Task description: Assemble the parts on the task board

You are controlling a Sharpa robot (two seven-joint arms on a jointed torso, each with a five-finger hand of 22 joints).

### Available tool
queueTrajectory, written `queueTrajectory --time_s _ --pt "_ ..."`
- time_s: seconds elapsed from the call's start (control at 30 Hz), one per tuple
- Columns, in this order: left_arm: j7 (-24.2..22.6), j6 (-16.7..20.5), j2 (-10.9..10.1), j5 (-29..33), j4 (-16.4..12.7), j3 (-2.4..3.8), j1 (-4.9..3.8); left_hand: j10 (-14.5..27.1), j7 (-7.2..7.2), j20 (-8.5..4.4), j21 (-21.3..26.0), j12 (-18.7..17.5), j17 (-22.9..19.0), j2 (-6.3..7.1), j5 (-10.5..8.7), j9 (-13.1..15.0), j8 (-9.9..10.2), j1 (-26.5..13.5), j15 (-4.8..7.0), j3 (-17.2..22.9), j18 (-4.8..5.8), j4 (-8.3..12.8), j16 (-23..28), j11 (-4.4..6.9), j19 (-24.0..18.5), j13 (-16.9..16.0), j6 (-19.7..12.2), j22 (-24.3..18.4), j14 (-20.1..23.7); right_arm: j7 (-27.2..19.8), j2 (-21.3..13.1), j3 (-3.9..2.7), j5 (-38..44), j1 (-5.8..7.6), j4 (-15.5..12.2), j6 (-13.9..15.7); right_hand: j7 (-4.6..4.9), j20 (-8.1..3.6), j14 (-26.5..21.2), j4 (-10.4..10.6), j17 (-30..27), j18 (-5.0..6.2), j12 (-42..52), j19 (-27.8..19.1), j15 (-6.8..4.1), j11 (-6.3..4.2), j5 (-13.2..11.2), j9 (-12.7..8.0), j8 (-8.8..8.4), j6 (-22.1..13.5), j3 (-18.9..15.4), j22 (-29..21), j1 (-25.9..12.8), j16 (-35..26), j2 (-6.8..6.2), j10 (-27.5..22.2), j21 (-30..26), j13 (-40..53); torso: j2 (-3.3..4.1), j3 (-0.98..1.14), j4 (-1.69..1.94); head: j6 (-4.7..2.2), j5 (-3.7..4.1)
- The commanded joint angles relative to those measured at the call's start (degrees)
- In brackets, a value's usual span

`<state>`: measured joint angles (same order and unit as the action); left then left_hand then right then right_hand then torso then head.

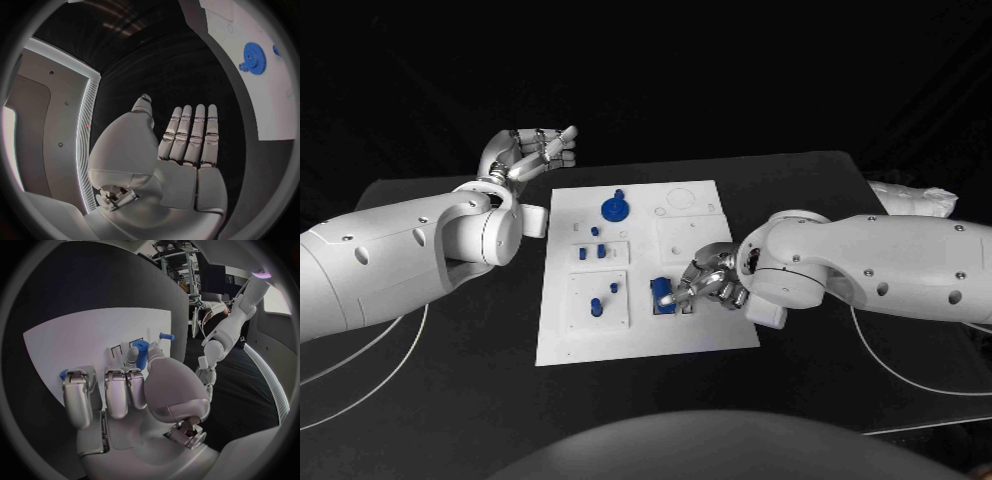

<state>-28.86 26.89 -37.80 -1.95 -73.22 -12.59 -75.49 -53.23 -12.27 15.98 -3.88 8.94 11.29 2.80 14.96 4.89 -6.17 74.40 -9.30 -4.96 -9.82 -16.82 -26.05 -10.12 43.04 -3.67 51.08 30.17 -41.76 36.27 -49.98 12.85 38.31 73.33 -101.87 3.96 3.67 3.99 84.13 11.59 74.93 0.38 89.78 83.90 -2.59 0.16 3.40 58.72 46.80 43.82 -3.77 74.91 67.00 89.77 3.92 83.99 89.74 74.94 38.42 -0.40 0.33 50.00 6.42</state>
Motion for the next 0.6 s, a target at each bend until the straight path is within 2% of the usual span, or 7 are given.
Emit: queueTrajectory --time_s 0.03,0.3,0.6 --pt "-0.4 -0.9 0.0 -0.1 -0.1 0.04 0.00 0.5 -0.02 0.18 0.1 0.3 -0.1 -0.53 0.22 0.1 -0.2 0.1 0.06 0.2 -0.57 0.0 -0.2 0.00 0.2 0.0 -0.3 -0.1 0.4 0.6 0.3 0.01 2.0 -0.18 0.3 -0.8 -0.47 -0.54 5.9 -0.4 15.1 -0.38 0.2 6.1 -0.49 -0.42 -0.4 0.4 0.26 0.1 0.2 15.1 0.4 0.2 1.09 6.0 0.3 15.1 -0.01 0.02 0.01 0.00 -0.07" --pt "-0.4 -0.8 0.0 -0.1 -0.1 0.04 0.00 0.5 -0.02 0.18 0.1 0.3 -0.1 -0.53 0.22 0.1 -0.2 0.1 0.06 0.2 -0.57 0.0 -0.2 0.00 0.2 0.0 -0.3 -0.1 0.4 0.4 0.4 0.01 2.6 -0.27 0.6 0.0 -0.61 -0.66 5.9 -0.6 15.1 -0.38 0.2 6.1 -0.60 -0.55 -0.3 1.0 0.21 0.2 0.6 15.1 1.1 0.2 2.01 6.0 0.3 15.1 -0.02 0.00 -0.04 0.00 -0.07" --pt "-0.4 -0.9 0.1 -0.1 0.0 0.04 0.00 0.5 -0.02 0.18 0.1 0.3 -0.1 -0.53 0.22 0.1 -0.2 0.1 0.06 0.2 -0.57 0.0 -0.2 0.00 0.2 0.0 -0.3 -0.1 0.4 0.0 1.0 0.01 2.9 -0.29 1.1 0.9 -0.68 -0.71 5.9 -0.8 15.1 -0.38 0.2 6.1 -0.65 -0.61 -0.3 1.2 0.16 0.2 0.8 15.1 1.4 0.2 2.37 6.0 0.3 15.1 -0.05 0.03 0.05 0.00 0.01"
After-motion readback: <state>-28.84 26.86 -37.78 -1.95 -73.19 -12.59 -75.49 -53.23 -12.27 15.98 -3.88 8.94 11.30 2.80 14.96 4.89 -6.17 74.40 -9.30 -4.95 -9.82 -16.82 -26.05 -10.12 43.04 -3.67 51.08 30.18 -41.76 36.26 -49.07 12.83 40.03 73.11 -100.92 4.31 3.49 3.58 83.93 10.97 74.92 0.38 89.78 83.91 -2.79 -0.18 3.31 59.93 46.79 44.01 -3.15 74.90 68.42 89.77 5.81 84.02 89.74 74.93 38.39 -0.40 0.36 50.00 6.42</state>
